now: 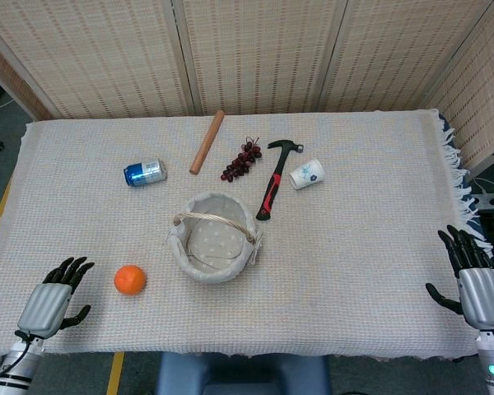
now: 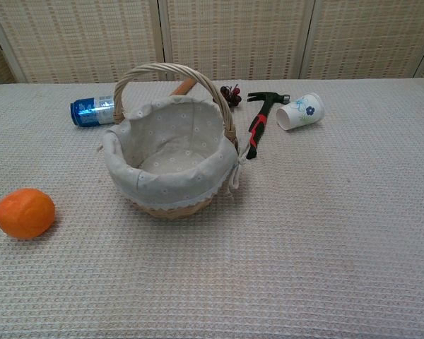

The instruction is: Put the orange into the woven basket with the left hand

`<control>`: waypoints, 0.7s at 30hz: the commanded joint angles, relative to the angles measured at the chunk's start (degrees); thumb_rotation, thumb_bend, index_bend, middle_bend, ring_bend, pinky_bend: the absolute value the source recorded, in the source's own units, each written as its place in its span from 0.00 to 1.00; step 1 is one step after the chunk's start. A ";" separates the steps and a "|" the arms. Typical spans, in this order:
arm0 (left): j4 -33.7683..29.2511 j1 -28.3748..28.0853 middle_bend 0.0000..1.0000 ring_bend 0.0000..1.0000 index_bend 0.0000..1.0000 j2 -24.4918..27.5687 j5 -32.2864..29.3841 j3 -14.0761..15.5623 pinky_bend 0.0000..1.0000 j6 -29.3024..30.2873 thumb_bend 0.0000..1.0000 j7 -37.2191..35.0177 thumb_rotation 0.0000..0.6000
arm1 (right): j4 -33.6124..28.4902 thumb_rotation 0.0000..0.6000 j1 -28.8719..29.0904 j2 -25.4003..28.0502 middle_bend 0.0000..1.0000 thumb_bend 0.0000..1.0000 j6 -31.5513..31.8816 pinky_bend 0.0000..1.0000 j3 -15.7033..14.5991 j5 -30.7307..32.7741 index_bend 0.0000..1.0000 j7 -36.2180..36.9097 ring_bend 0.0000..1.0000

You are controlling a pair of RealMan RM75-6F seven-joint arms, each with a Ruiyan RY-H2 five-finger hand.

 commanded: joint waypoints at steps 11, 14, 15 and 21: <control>-1.32 -0.02 0.05 0.04 0.08 0.42 -0.04 0.47 0.17 -0.62 0.30 -0.38 1.00 | -0.25 1.00 -0.06 0.60 0.00 0.11 -0.42 0.20 -0.64 -0.72 0.00 1.12 0.00; -2.18 -0.51 0.00 0.03 0.00 0.25 1.03 0.73 0.17 -1.26 0.30 -1.95 1.00 | -0.40 1.00 0.11 0.54 0.00 0.11 -0.99 0.20 -0.48 -0.12 0.00 0.60 0.00; -2.14 -0.59 0.00 0.03 0.00 0.15 1.31 0.74 0.17 -1.26 0.30 -2.24 1.00 | -0.48 1.00 0.14 0.55 0.00 0.11 -1.09 0.20 -0.46 -0.01 0.00 0.54 0.00; -3.00 -2.60 0.00 0.00 0.00 -2.30 2.39 -0.17 0.17 -2.91 0.30 -1.09 1.00 | -0.85 1.00 0.27 0.67 0.00 0.11 -1.21 0.20 -0.67 -0.53 0.00 0.57 0.00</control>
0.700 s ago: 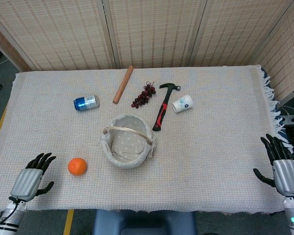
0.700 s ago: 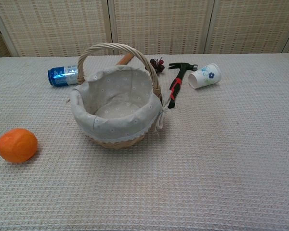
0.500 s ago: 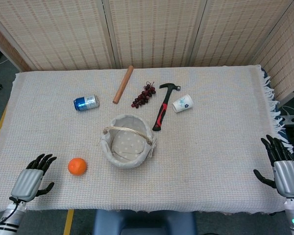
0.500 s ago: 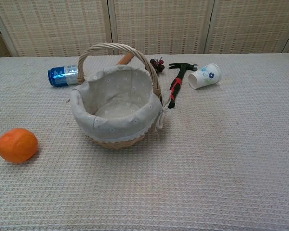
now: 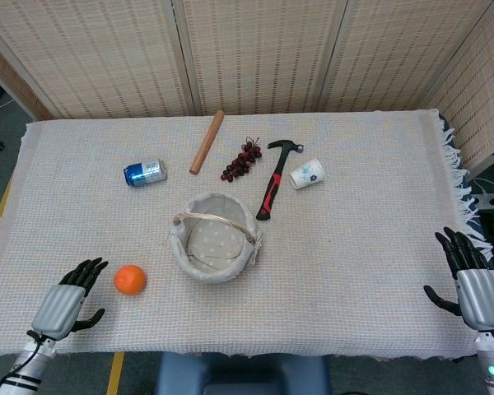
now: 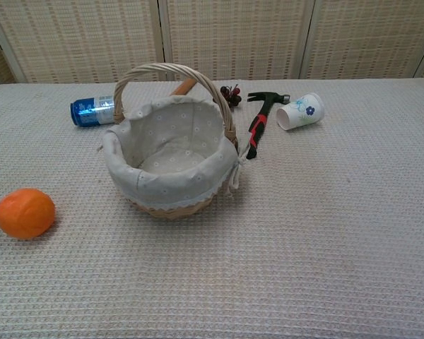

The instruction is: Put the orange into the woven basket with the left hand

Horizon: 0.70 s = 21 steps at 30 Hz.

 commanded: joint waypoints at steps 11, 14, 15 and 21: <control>-0.50 -5.43 0.00 0.00 0.00 -7.15 -5.86 -2.58 0.16 -8.00 0.30 8.06 1.00 | -0.15 1.00 0.71 0.98 0.00 0.11 -1.42 0.20 -0.20 -0.07 0.00 1.43 0.00; 0.58 -6.22 0.00 0.00 0.00 -8.62 -7.23 -3.03 0.16 -8.92 0.30 9.01 1.00 | -0.02 1.00 0.55 0.87 0.00 0.11 -0.98 0.20 -0.21 -0.23 0.00 1.58 0.00; 1.14 -6.41 0.00 0.00 0.00 -9.13 -7.60 -3.18 0.15 -9.02 0.30 9.48 1.00 | 0.01 1.00 0.57 0.86 0.00 0.11 -1.02 0.20 -0.22 -0.21 0.00 1.55 0.00; 7.09 -7.45 0.00 0.00 0.00 -13.79 -9.61 -4.57 0.15 -8.71 0.30 11.24 1.00 | -0.06 1.00 0.77 0.88 0.00 0.11 -1.63 0.20 -0.43 -0.16 0.00 1.12 0.00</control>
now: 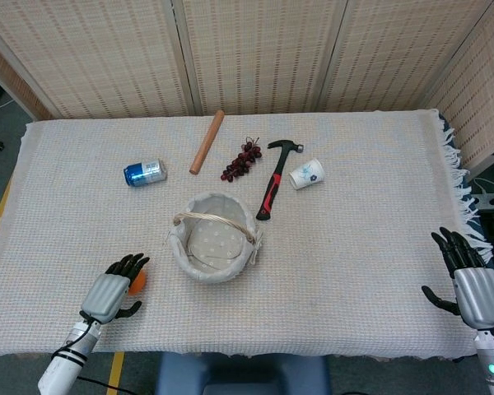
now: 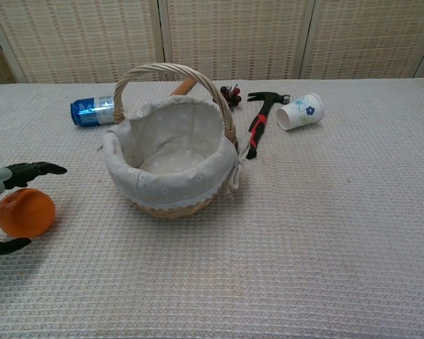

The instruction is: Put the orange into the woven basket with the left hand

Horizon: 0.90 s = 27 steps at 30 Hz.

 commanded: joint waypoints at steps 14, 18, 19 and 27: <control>11.09 -0.72 0.31 0.45 0.22 -8.38 -1.90 -1.69 0.53 4.05 0.38 3.45 1.00 | -0.23 1.00 0.08 -0.02 0.00 0.11 -0.22 0.20 -0.13 0.12 0.00 -0.40 0.00; 12.15 -0.35 0.40 0.55 0.30 -9.00 -1.45 -2.83 0.61 7.16 0.39 4.46 1.00 | -0.29 1.00 0.06 0.01 0.00 0.11 -0.22 0.20 -0.11 0.22 0.00 -0.35 0.00; 12.21 -0.33 0.41 0.57 0.32 -8.79 -1.25 -3.32 0.63 8.23 0.39 5.20 1.00 | -0.30 1.00 0.08 0.04 0.00 0.11 -0.27 0.20 -0.13 0.22 0.00 -0.33 0.00; 7.25 -1.90 0.45 0.60 0.36 -1.33 -1.68 -8.03 0.64 11.10 0.39 10.46 1.00 | -0.33 1.00 0.07 0.25 0.00 0.11 -0.31 0.20 -0.44 -0.20 0.00 -0.20 0.00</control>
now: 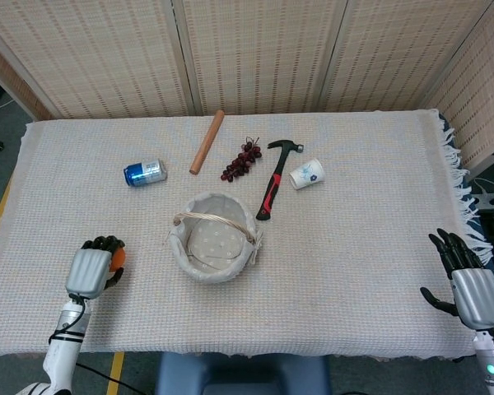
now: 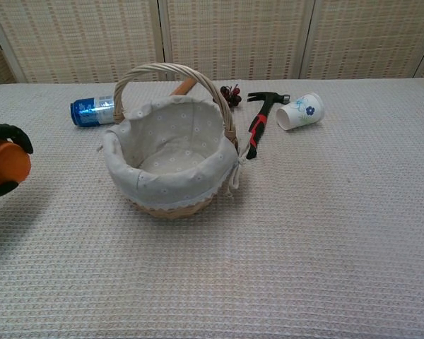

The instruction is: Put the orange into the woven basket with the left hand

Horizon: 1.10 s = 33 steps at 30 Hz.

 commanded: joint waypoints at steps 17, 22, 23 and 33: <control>-22.22 -6.31 0.48 0.62 0.36 5.13 -6.91 -7.56 0.66 -0.47 0.39 6.65 1.00 | -0.13 1.00 0.03 0.18 0.00 0.11 -0.28 0.20 -0.14 0.14 0.00 -0.08 0.00; -23.53 -7.93 0.48 0.62 0.36 0.94 -10.11 -7.51 0.66 0.24 0.39 9.87 1.00 | -0.08 1.00 0.03 0.44 0.00 0.11 -0.31 0.20 -0.26 -0.05 0.00 0.46 0.00; -23.54 -8.15 0.48 0.62 0.36 -0.04 -10.56 -7.27 0.66 0.55 0.39 10.42 1.00 | -0.04 1.00 0.04 0.49 0.00 0.11 -0.31 0.20 -0.25 -0.05 0.00 0.65 0.00; -23.05 -9.32 0.49 0.63 0.36 -8.27 -13.87 -8.66 0.69 5.80 0.39 11.67 1.00 | -0.13 1.00 0.31 0.48 0.00 0.11 -0.93 0.20 -0.19 0.31 0.00 0.34 0.00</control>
